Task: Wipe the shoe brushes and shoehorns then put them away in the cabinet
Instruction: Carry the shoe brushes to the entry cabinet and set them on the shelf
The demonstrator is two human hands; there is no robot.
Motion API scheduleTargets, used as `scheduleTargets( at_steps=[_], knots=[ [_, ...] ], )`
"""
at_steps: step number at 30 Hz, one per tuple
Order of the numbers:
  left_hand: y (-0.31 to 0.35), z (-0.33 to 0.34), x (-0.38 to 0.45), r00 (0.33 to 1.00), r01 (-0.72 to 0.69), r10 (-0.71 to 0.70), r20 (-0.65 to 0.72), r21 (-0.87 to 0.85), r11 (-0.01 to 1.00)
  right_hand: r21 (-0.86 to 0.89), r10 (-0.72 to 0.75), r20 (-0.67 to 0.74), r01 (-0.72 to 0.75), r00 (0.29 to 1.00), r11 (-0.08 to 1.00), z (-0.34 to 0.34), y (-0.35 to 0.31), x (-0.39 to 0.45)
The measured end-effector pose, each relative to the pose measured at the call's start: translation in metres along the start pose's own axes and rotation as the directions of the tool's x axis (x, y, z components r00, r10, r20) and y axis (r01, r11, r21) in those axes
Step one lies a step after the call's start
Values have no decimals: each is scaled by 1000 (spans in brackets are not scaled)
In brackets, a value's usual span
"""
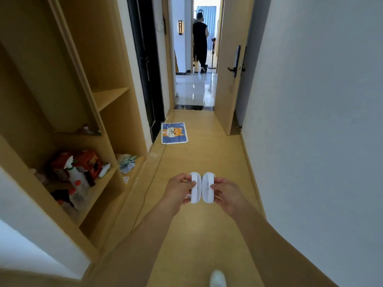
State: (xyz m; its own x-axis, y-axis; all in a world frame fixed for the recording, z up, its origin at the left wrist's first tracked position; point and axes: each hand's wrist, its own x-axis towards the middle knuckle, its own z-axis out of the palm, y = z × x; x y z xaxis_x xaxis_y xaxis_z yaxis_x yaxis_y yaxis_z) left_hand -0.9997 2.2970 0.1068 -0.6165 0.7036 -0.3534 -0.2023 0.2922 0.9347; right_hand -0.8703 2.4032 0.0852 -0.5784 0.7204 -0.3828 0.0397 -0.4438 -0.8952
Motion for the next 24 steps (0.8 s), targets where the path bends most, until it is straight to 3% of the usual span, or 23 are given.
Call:
scheduleTargets(
  at_steps=[11, 24],
  knots=[
    [108, 6, 217, 981, -20, 6, -195, -70, 997, -79, 43, 204, -27, 978, 997, 32, -119, 246],
    [177, -29, 454, 969, -54, 19, -246, -136, 989, -108, 34, 216, -10, 976, 994, 104, -198, 480]
  ],
)
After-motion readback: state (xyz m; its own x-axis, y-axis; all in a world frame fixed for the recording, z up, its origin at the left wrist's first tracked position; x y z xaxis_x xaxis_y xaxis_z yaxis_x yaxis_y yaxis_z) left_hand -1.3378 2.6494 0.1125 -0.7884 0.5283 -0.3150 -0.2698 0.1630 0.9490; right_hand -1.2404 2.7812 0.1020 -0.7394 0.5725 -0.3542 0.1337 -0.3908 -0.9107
